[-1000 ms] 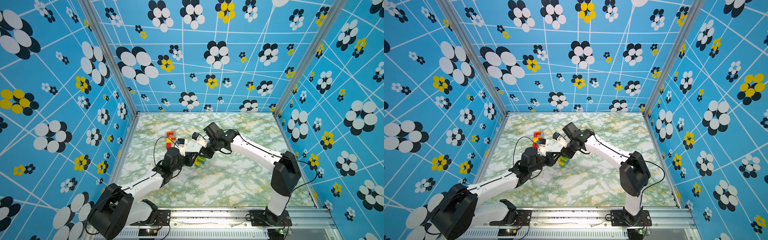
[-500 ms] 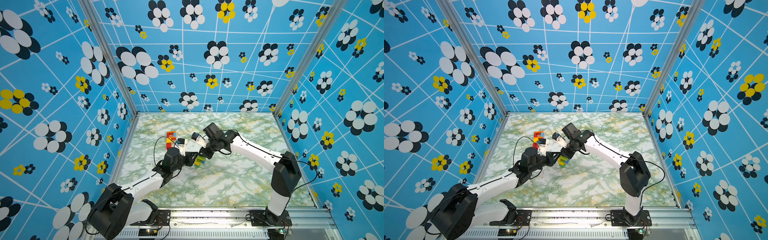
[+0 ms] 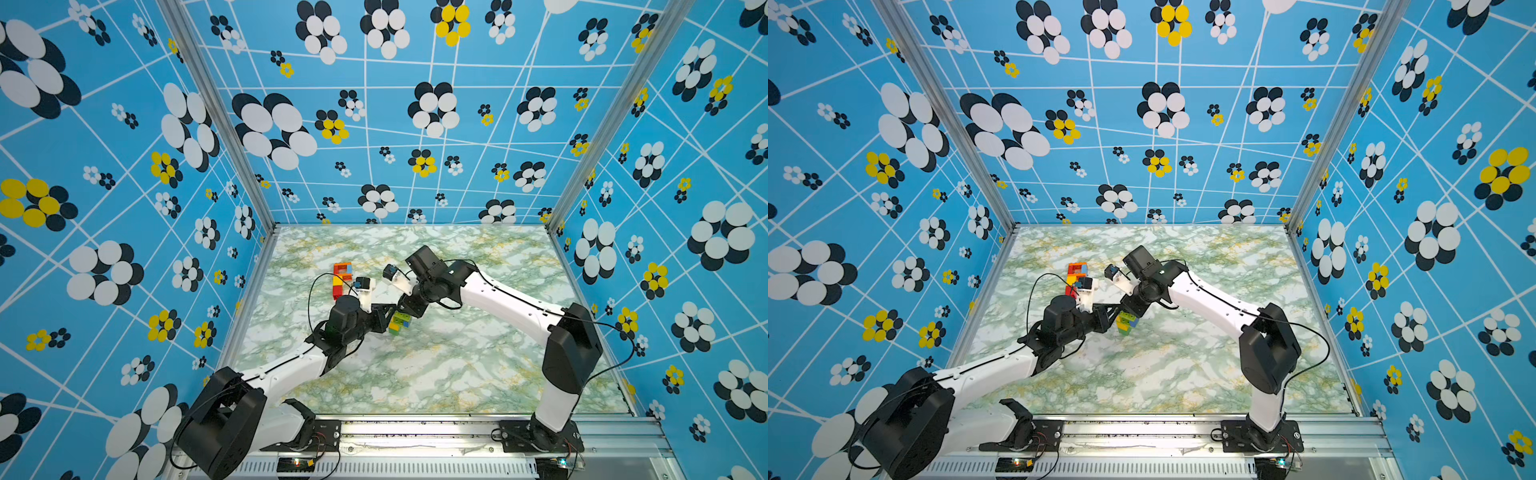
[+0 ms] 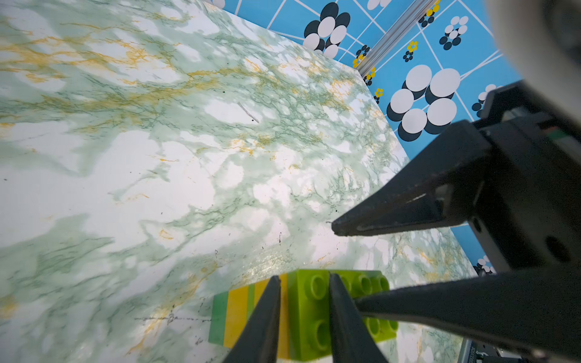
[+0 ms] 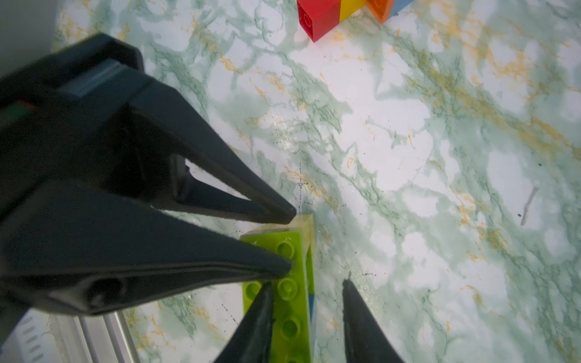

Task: Assemble the letter p with lego
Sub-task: Assemble the lego brick with the lego brick.

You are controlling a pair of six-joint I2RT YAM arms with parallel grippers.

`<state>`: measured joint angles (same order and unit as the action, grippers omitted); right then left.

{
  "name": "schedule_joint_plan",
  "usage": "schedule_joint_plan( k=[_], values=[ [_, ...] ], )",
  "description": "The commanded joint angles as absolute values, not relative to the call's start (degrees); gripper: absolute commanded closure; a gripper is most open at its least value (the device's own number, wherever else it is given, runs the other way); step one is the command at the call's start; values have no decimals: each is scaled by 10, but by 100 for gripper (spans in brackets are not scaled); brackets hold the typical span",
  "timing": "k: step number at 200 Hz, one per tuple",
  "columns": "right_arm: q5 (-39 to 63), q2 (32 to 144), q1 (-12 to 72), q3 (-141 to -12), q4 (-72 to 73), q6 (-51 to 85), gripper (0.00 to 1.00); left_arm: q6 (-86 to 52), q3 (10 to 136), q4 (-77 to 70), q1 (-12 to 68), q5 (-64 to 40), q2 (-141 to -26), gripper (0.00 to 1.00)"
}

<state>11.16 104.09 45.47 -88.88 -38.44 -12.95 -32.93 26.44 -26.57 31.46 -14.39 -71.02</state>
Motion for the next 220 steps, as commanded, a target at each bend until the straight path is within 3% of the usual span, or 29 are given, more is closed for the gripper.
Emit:
schedule_joint_plan(
  k=[1, 21, 96, 135, 139, 146, 176, 220],
  values=[
    [129, 1027, 461, -910, -379, -103, 56, -306, 235, -102, 323, -127, -734, 72],
    [132, 1009, 459, -912, -355, -74, 49, -308, 231, -101, 323, -121, -727, 71],
    [134, 943, 460, -809, -319, -98, 47, -308, 235, -105, 323, -120, -729, 70],
    [122, 930, 460, -762, -317, -118, 37, -309, 236, -110, 323, -122, -736, 70],
    [122, 930, 460, -761, -316, -119, 31, -309, 237, -110, 323, -121, -737, 69],
    [122, 932, 460, -757, -312, -120, 29, -309, 238, -110, 323, -121, -738, 69],
    [117, 938, 461, -745, -293, -115, 31, -310, 236, -108, 323, -122, -736, 70],
    [127, 958, 461, -747, -294, -117, 45, -311, 239, -107, 323, -121, -739, 70]
  ],
)
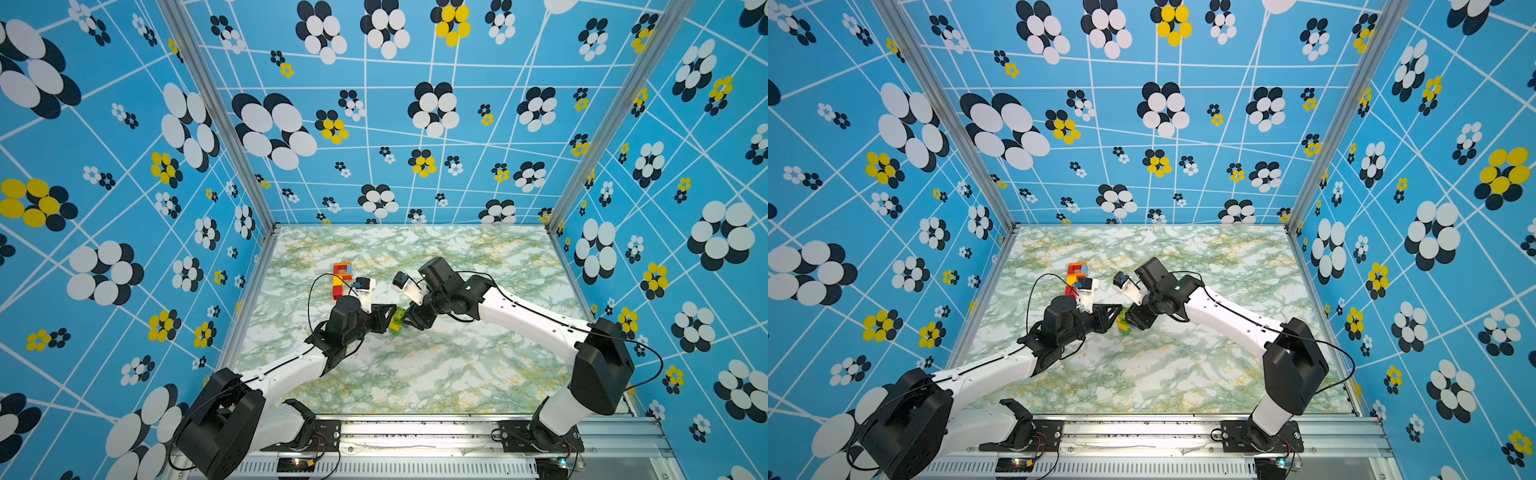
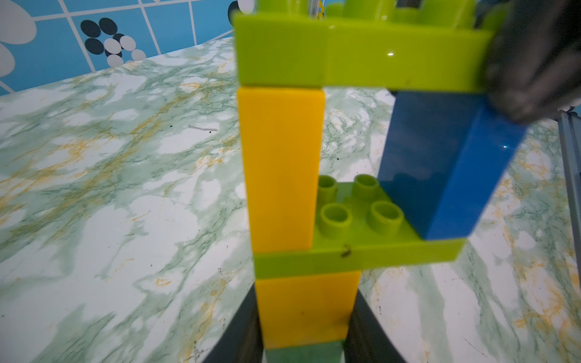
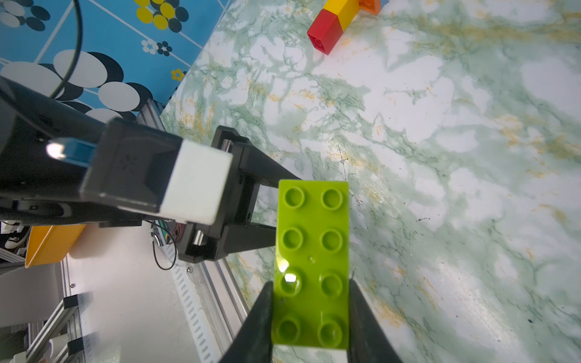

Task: Assemble the letter p with lego
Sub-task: Assemble the lego brick with the lego brick.

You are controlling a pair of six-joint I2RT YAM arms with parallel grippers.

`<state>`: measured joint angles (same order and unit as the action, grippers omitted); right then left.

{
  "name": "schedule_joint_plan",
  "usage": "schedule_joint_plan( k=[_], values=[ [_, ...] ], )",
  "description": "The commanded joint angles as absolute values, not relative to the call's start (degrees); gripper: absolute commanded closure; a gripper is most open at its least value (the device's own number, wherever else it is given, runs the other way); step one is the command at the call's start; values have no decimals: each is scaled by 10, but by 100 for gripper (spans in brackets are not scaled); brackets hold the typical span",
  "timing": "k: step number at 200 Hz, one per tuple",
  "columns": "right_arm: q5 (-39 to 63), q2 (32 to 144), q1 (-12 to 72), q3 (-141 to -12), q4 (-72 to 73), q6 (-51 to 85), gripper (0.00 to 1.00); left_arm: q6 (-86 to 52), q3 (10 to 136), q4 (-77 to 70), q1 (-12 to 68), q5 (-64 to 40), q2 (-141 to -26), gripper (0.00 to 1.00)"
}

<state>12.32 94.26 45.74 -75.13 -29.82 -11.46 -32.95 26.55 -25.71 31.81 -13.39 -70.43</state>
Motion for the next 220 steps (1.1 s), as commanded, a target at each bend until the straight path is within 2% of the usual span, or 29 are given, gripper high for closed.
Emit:
schedule_joint_plan(
  k=[1, 39, 76, 106, 141, 148, 203, 220],
  values=[
    [127, 958, 461, -747, -294, -117, 45, -311, 239, -107, 323, -121, -738, 70],
    [121, 967, 465, -744, -298, -120, 51, -312, 238, -107, 323, -121, -741, 69],
    [120, 972, 466, -745, -300, -120, 63, -311, 240, -106, 323, -122, -740, 69],
    [125, 974, 467, -747, -299, -119, 68, -314, 240, -107, 323, -119, -738, 66],
    [125, 974, 467, -750, -301, -118, 75, -317, 244, -116, 324, -122, -728, 58],
    [126, 974, 467, -750, -302, -118, 77, -320, 246, -123, 323, -126, -723, 51],
    [131, 964, 465, -763, -318, -114, 78, -303, 259, -145, 281, -167, -668, 33],
    [139, 962, 460, -771, -326, -106, 78, -285, 261, -146, 264, -175, -643, 24]
  ],
)
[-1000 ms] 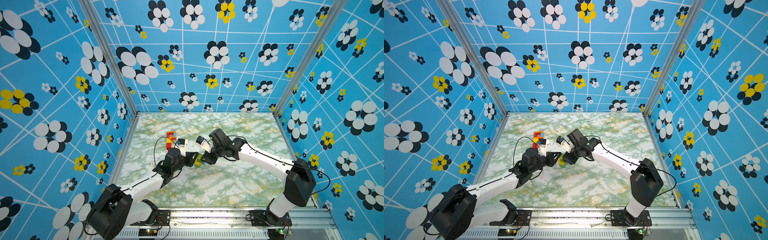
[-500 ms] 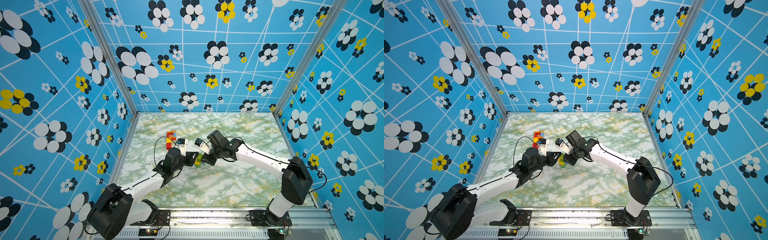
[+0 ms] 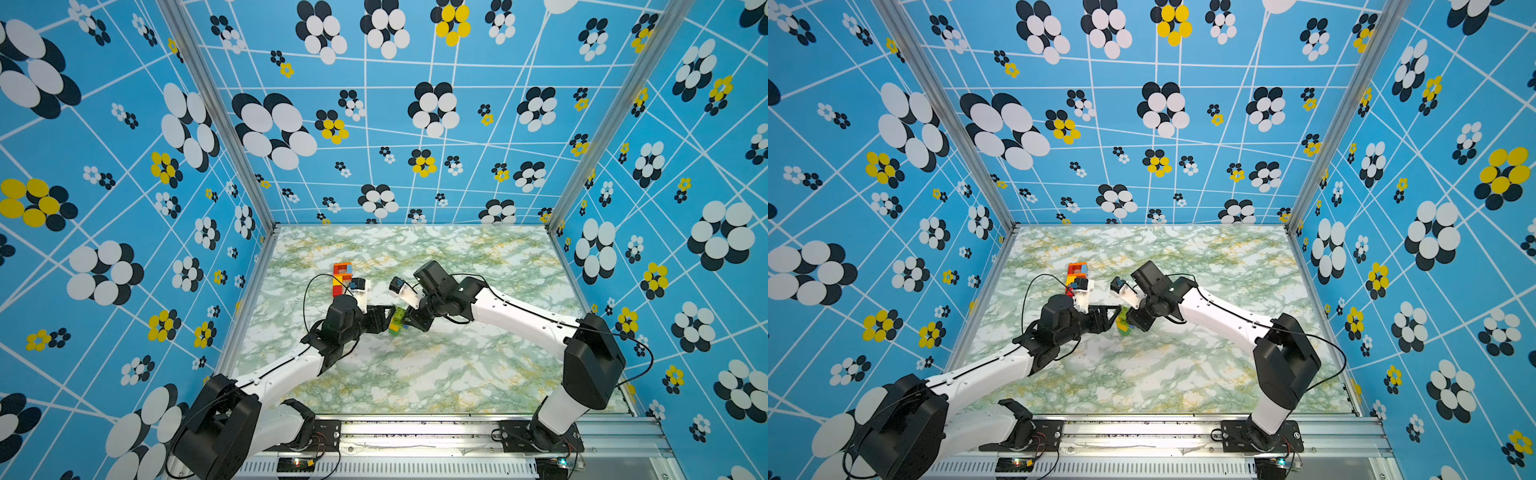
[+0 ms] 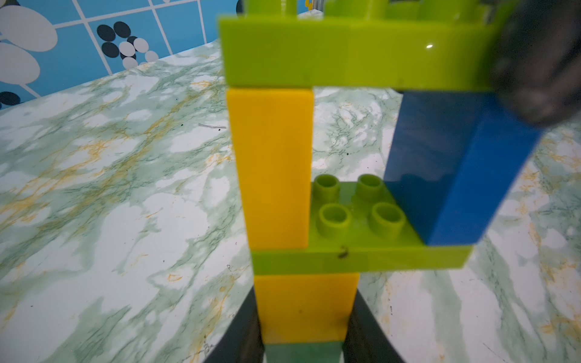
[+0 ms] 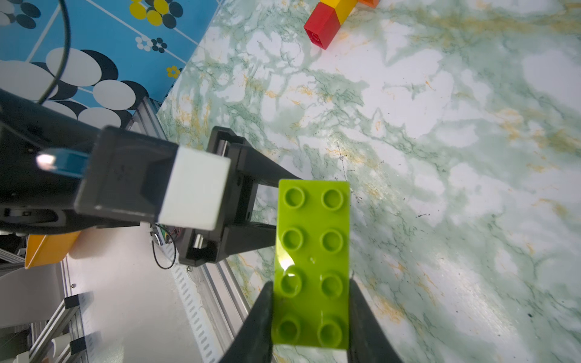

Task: Assemble the letter p with lego
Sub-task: Assemble the lego brick with the lego brick, then pick up the lego brick from the center of the board.

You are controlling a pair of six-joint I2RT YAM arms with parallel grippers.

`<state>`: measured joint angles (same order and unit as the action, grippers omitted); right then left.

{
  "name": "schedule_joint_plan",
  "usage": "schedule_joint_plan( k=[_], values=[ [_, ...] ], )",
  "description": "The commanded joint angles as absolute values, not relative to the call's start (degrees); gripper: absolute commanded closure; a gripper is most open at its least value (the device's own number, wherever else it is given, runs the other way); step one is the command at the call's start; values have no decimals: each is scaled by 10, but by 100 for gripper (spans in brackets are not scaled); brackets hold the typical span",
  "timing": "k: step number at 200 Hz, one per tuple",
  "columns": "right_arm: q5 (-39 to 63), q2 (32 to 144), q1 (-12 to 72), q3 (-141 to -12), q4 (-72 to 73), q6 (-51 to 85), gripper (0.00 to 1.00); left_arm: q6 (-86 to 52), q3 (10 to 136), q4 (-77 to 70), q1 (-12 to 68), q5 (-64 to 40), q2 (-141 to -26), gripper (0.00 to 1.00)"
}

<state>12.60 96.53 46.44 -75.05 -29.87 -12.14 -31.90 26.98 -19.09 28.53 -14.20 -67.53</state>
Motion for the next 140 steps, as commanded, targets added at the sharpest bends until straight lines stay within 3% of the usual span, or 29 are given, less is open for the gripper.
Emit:
schedule_joint_plan(
  k=[1, 47, 101, 140],
  values=[
    [140, 962, 459, -772, -326, -106, 78, -283, 261, -146, 263, -176, -642, 24],
    [176, 948, 429, -778, -339, -69, 79, -210, 254, -175, 251, -195, -614, 15],
    [225, 910, 384, -779, -353, -11, 79, -146, 193, -385, 260, -279, -687, 24],
    [244, 889, 381, -782, -359, 10, 79, -71, 203, -382, 313, -237, -714, 25]
  ],
)
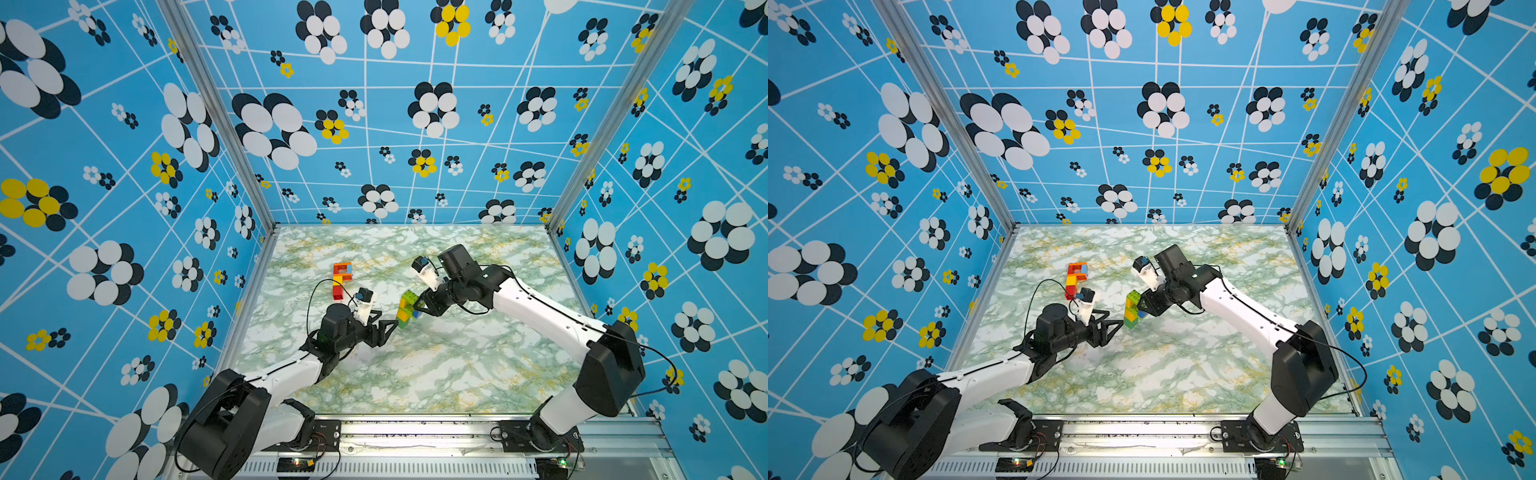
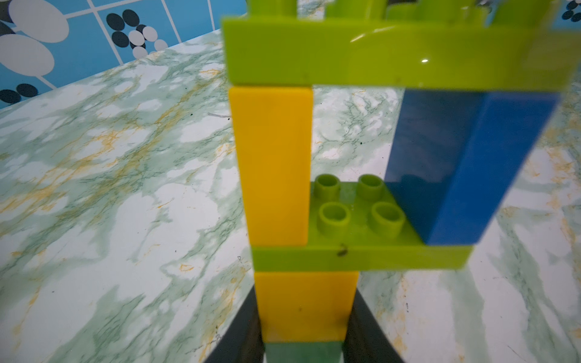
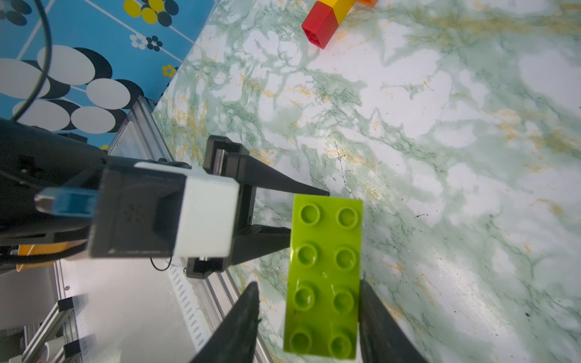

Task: Assemble the letter p with lego
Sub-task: Pick up the lego brick from the center of the board.

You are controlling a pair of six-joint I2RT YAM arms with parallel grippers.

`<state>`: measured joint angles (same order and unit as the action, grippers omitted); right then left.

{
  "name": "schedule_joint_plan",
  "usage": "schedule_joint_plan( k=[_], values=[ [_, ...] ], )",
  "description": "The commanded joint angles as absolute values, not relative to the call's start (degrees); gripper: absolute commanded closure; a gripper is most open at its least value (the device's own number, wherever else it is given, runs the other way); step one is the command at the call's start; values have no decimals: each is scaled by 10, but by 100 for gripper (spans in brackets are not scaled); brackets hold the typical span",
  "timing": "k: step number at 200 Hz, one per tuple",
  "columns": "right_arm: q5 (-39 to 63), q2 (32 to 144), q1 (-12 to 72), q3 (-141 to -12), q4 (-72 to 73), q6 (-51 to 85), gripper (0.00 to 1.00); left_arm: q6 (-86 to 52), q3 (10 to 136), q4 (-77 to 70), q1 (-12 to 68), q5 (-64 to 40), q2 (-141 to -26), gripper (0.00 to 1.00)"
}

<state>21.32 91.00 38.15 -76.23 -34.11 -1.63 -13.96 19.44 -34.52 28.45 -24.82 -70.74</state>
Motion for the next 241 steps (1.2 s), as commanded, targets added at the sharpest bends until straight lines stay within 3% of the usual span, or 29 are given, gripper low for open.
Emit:
schedule_joint_plan(
  k=[1, 86, 175, 183, 241],
  values=[
    [244, 889, 381, -782, -359, 10, 79, -68, 204, -381, 314, -236, -715, 25],
    [271, 882, 381, -787, -370, 31, 80, -18, 218, -371, 351, -158, -742, 32],
    [276, 889, 385, -788, -387, 25, 81, -4, 232, -367, 365, -183, -760, 56],
    [276, 891, 386, -788, -388, 25, 81, -4, 232, -367, 365, -182, -760, 61],
    [276, 904, 393, -796, -393, 24, 81, 3, 236, -360, 371, -176, -760, 68]
  ],
)
